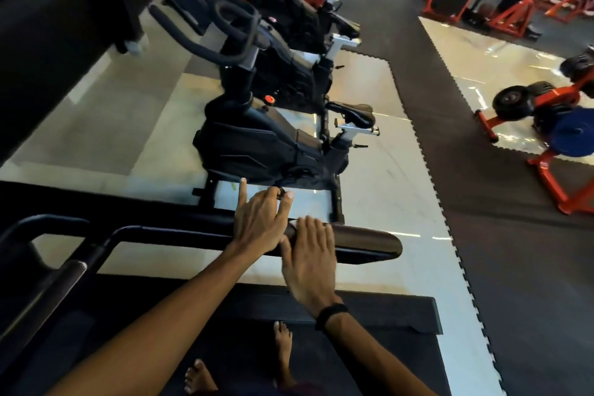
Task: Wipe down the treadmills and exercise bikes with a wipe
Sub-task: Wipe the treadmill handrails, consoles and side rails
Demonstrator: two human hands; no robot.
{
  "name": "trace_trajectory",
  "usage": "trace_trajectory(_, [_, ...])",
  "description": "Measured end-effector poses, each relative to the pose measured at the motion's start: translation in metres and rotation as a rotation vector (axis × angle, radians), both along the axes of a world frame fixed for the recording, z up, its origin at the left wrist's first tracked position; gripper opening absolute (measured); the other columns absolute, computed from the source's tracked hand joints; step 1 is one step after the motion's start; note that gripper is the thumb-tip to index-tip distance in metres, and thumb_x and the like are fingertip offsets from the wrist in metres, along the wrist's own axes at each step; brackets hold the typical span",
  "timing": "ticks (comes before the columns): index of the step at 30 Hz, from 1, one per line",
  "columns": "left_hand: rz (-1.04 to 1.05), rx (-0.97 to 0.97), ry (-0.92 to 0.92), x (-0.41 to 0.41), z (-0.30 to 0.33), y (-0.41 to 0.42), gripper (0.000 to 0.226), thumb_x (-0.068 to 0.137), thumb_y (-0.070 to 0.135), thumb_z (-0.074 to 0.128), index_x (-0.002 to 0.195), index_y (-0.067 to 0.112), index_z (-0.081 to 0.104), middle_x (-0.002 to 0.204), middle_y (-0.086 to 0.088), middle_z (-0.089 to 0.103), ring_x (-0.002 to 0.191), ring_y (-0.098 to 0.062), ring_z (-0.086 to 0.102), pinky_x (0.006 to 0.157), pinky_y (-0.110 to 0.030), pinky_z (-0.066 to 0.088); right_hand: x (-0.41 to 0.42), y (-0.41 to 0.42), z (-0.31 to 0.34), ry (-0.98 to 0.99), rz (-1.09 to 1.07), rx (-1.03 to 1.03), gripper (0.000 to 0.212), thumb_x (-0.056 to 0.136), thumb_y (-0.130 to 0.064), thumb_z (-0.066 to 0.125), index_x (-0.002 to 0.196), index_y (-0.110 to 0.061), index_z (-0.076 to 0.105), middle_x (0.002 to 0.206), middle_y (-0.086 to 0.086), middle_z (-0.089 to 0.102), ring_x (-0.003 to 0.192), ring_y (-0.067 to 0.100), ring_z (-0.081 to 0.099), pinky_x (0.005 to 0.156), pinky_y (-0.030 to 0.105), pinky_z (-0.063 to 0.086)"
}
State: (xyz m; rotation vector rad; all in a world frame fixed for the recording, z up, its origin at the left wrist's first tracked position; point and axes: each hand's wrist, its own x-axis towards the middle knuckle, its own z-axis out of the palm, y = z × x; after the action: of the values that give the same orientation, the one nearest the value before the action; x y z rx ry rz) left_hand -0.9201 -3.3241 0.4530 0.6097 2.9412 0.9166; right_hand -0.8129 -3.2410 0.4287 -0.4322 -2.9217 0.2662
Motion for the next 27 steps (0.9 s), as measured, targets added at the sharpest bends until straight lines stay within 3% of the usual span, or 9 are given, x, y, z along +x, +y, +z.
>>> trace_trajectory(7, [0.256, -0.059, 0.053, -0.01, 0.001, -0.096, 0.07, 0.096, 0.056, 0.013, 0.113, 0.009, 0.064, 0.106, -0.01, 0.073, 0.11, -0.021, 0.065, 0.123, -0.039, -0.007, -0.062, -0.071, 0.002, -0.106, 0.65, 0.081, 0.075, 0.089, -0.04, 0.059, 0.152, -0.005, 0.036, 0.155, 0.02, 0.039, 0.143, 0.038, 0.037, 0.119, 0.052, 0.03])
trace_trajectory(12, [0.528, -0.11, 0.18, 0.008, -0.002, -0.167, 0.062, 0.101, 0.05, 0.028, 0.124, 0.0, 0.058, 0.124, -0.02, 0.065, 0.129, -0.033, 0.053, 0.123, -0.05, 0.011, -0.103, -0.1, 0.017, -0.163, 1.003, 0.089, 0.087, 0.091, -0.035, 0.063, 0.157, -0.003, 0.018, 0.164, 0.017, 0.02, 0.152, 0.034, 0.015, 0.125, 0.047, 0.014])
trace_trajectory(16, [0.69, -0.158, 0.17, 0.03, -0.005, -0.183, 0.065, 0.1, 0.05, 0.034, 0.14, 0.0, 0.048, 0.148, -0.02, 0.047, 0.145, -0.031, 0.035, 0.125, -0.044, 0.006, -0.124, -0.108, 0.025, -0.154, 1.208, 0.173, 0.097, 0.086, -0.038, 0.066, 0.157, 0.001, 0.012, 0.165, 0.02, 0.007, 0.154, 0.032, 0.004, 0.125, 0.045, 0.01])
trace_trajectory(22, [0.824, -0.264, 0.169, 0.067, -0.011, -0.159, 0.066, 0.085, 0.026, 0.047, 0.145, 0.0, 0.04, 0.156, -0.023, 0.032, 0.152, -0.035, 0.015, 0.124, -0.05, 0.009, -0.143, -0.087, 0.036, -0.121, 1.568, 0.399, 0.1, 0.087, -0.038, 0.065, 0.158, -0.002, 0.005, 0.167, 0.016, -0.009, 0.153, 0.029, -0.014, 0.125, 0.043, 0.005])
trace_trajectory(27, [0.939, -0.253, 0.095, 0.089, -0.025, -0.111, 0.08, 0.075, 0.02, 0.052, 0.149, -0.003, 0.032, 0.162, -0.024, 0.017, 0.153, -0.036, 0.002, 0.123, -0.054, 0.01, -0.134, -0.046, 0.039, 0.003, 1.698, 0.644, 0.092, 0.092, -0.044, 0.052, 0.155, 0.007, 0.008, 0.166, 0.021, 0.002, 0.153, 0.034, -0.01, 0.125, 0.046, 0.003])
